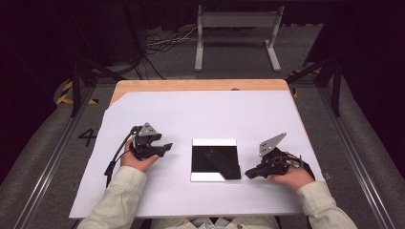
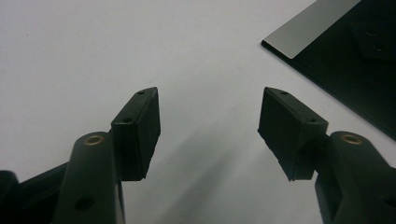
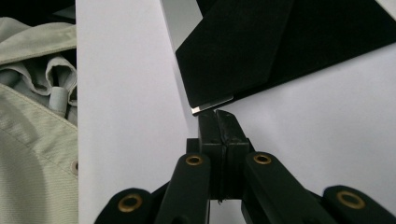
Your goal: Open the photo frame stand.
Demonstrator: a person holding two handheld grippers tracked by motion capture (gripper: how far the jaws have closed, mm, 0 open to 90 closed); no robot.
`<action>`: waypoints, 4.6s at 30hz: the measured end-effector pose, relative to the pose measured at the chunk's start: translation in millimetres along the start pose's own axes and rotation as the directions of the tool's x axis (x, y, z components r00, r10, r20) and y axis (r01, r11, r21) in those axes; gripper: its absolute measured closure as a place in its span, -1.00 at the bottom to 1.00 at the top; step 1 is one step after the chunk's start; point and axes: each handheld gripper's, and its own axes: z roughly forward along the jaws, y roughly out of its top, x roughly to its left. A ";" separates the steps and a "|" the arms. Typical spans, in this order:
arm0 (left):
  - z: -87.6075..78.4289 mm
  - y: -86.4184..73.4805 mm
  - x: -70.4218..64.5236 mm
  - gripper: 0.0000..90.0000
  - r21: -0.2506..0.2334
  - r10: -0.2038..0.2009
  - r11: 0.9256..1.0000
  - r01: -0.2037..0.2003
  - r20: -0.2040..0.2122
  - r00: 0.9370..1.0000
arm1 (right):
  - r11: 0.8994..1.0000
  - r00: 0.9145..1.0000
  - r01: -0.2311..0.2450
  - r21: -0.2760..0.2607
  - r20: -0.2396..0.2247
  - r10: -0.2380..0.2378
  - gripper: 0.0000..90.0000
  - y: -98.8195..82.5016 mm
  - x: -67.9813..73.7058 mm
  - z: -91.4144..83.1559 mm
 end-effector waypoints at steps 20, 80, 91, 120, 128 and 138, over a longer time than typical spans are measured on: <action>0.5 0.1 0.0 -0.13 0.002 0.001 1.000 -0.001 -0.002 1.000 | 0.996 1.000 0.027 0.087 -0.002 -0.027 1.00 8.6 5.5 16.3; 1.4 0.0 0.0 -0.13 0.010 0.002 1.000 -0.002 0.000 1.000 | 0.995 0.996 0.055 -0.079 0.079 -0.048 1.00 29.1 25.6 -9.3; 1.9 -0.4 -0.1 -0.13 0.014 -0.001 1.000 0.001 -0.001 1.000 | 0.991 0.995 0.035 -0.127 0.092 -0.023 1.00 34.8 27.8 -11.8; 5.6 -0.8 -2.4 -0.14 0.033 0.023 0.999 -0.023 -0.014 1.000 | 0.978 0.987 -0.018 -0.208 0.153 0.051 1.00 44.4 34.6 -10.1; 5.9 -0.9 -2.7 -0.14 0.039 0.025 0.999 -0.024 -0.010 1.000 | 0.972 0.983 -0.044 -0.231 0.162 0.083 1.00 43.9 32.5 -8.6; 6.0 -0.9 -3.1 -0.14 0.039 0.022 0.999 -0.022 -0.009 1.000 | 0.978 0.985 -0.028 -0.208 0.161 0.063 1.00 45.2 34.7 -7.2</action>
